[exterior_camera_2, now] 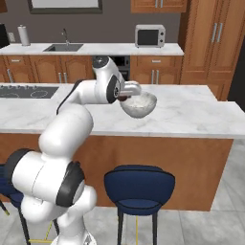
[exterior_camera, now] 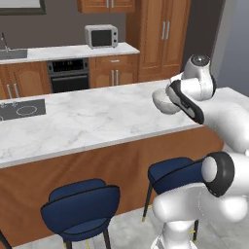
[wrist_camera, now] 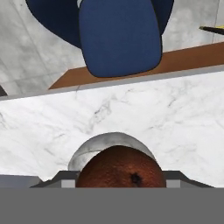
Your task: Retrieve the pear and peach from the fridge and place them into the bowl on the dining table.
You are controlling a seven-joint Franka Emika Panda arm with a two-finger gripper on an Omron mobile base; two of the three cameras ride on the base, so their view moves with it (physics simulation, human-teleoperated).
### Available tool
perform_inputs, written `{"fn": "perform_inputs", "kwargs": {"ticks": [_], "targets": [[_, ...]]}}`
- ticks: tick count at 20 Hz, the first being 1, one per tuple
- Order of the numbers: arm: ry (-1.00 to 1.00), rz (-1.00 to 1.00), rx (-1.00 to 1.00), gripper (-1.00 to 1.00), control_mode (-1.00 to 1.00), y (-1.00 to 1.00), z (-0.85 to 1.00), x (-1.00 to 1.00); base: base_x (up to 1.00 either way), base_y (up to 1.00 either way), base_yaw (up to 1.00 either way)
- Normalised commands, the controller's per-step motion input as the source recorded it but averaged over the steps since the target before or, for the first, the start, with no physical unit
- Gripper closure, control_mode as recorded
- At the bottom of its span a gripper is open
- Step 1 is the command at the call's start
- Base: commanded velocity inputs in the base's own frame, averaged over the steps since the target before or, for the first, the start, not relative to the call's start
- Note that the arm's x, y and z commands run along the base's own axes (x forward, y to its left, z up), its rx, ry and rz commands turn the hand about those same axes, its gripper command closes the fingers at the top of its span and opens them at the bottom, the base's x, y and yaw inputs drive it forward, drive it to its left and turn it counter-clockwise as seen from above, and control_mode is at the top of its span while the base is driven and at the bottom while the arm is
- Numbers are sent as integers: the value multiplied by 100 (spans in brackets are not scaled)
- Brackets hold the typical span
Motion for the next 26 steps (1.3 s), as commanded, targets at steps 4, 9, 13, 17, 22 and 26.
{"fn": "perform_inputs", "kwargs": {"ticks": [4,9,13,17,22,26], "targets": [[6,0,0,100,-100,-18,-24,33,0,0,0],[4,0,0,100,-100,-11,-20,34,0,0,0],[1,1,0,100,-100,0,-16,33,0,0,0],[2,2,0,100,-100,0,-19,32,0,0,0],[2,2,0,100,-100,-5,-14,27,0,0,0],[1,2,0,100,-100,-1,-10,21,0,0,0]]}}
